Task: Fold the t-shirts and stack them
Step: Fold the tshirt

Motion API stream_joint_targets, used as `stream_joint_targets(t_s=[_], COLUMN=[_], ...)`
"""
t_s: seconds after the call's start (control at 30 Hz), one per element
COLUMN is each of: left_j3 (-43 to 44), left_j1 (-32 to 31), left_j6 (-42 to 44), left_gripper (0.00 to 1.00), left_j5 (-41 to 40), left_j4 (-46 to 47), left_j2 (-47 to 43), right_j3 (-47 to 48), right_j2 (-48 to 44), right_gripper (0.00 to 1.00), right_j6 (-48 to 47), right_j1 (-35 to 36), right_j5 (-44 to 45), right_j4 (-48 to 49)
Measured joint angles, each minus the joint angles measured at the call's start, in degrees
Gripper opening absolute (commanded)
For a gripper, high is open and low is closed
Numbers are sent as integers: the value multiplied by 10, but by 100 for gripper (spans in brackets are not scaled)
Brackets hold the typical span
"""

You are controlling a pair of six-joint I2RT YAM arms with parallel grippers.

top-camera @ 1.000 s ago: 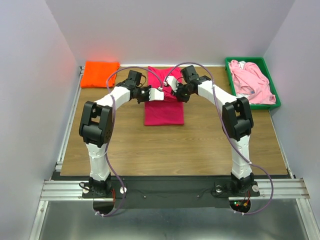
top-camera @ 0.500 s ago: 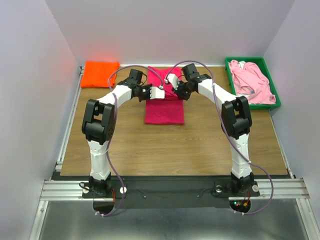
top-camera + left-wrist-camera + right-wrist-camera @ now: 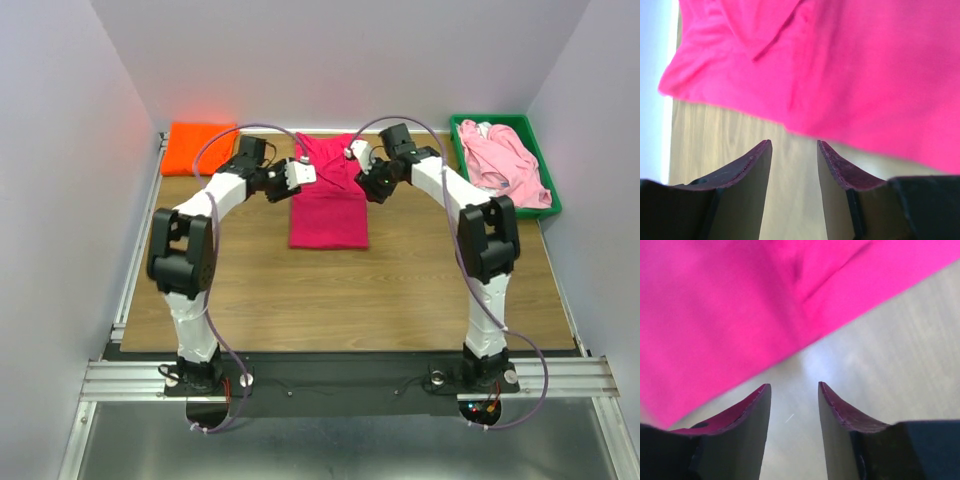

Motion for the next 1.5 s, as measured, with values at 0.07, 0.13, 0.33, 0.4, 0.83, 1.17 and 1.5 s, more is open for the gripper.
stream_joint_targets(t_s=[0.07,0.13,0.33,0.4,0.83,1.17,1.5], left_j3=[-73,-136,-259,-291,-319,-295,-268], left_j1=[9,9,-31,-45,-80,-100,-101], left_j6=[-8,-13,-2,3,30,41,7], left_gripper=[53,53,53,53,53,3,0], left_j5=[9,18,18,7,-49,-85,-60], left_j4=[9,7,19,19,58,59,-24], left_j2=[-75,-144,-224,-221,-165,-127,-208], right_j3=[-60,-127,-224,-246,-271,-280,-297], right_j2=[-54,-108,-176,-176,-135,-112,-177], right_gripper=[41,40,40,41,40,5,1], right_j6=[7,9,6,4,-8,-9,8], right_j1=[-2,2,71,98,114,114,114], right_j5=[-14,-25,-30,-28,4,23,42], right_j4=[-5,-1,-6,1,46,85,68])
